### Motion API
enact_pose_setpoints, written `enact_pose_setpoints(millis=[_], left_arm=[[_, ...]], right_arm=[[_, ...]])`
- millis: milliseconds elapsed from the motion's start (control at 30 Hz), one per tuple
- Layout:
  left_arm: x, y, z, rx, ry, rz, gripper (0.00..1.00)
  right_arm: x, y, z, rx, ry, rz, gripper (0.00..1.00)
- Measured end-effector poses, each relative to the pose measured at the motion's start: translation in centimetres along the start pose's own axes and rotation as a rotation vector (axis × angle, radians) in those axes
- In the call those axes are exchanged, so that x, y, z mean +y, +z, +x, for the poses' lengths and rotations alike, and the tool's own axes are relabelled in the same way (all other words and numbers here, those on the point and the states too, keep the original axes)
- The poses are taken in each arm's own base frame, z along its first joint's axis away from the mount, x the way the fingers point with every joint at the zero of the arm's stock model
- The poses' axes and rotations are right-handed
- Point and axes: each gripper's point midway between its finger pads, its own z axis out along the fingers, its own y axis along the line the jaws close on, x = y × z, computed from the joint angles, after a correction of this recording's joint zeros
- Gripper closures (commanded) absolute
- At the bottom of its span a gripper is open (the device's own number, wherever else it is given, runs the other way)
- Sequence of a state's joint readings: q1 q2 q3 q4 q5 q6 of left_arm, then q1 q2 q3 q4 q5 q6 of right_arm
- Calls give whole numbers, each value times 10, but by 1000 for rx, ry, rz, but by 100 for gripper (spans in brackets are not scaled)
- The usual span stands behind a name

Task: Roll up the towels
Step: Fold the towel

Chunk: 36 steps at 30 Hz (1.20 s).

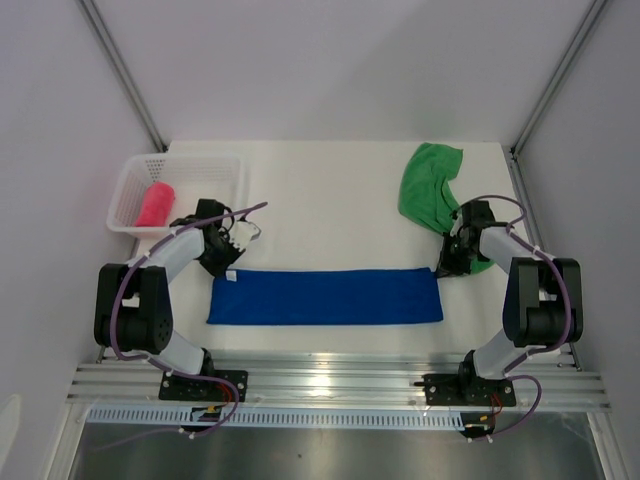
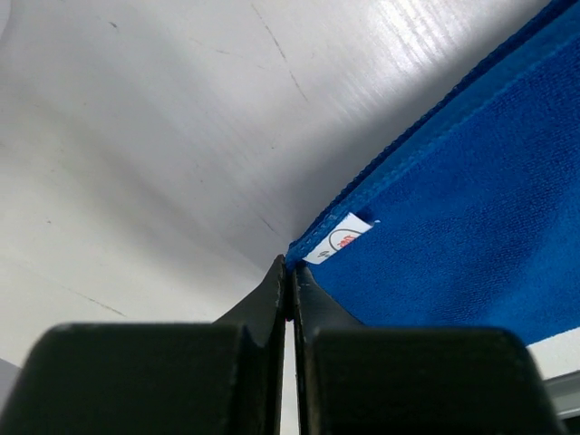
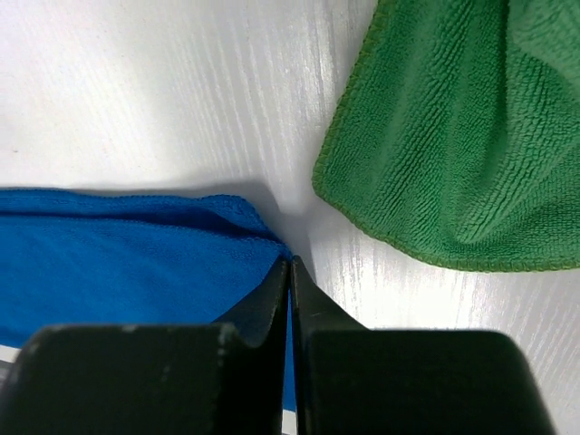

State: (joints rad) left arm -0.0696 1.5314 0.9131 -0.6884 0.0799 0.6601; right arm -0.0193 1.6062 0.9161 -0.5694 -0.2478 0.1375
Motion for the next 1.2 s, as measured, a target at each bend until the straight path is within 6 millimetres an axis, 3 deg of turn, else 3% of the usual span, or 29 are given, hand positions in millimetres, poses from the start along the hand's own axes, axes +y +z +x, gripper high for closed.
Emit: enact_pose_setpoints(millis=[367,600,900,1100,1200], left_arm=[[19,-7,-8,-6,-9,-81,99],[26,-7,-4,17,-20,-117,98],[29,11,-1,59,-41,-108,94],[31,22,2,83,-58,-109,80],[35,21,1,84,-67,-125,80]], right_arm=[[12,-20,-14,-73,-47,-17,100],[22,-17,-17,-80,-96,-27,100],[18,4,-26,-60,-102,-21,100],[15,15,-27,-43,-92,-16,80],[12,15,-28,-44,-83,1,71]])
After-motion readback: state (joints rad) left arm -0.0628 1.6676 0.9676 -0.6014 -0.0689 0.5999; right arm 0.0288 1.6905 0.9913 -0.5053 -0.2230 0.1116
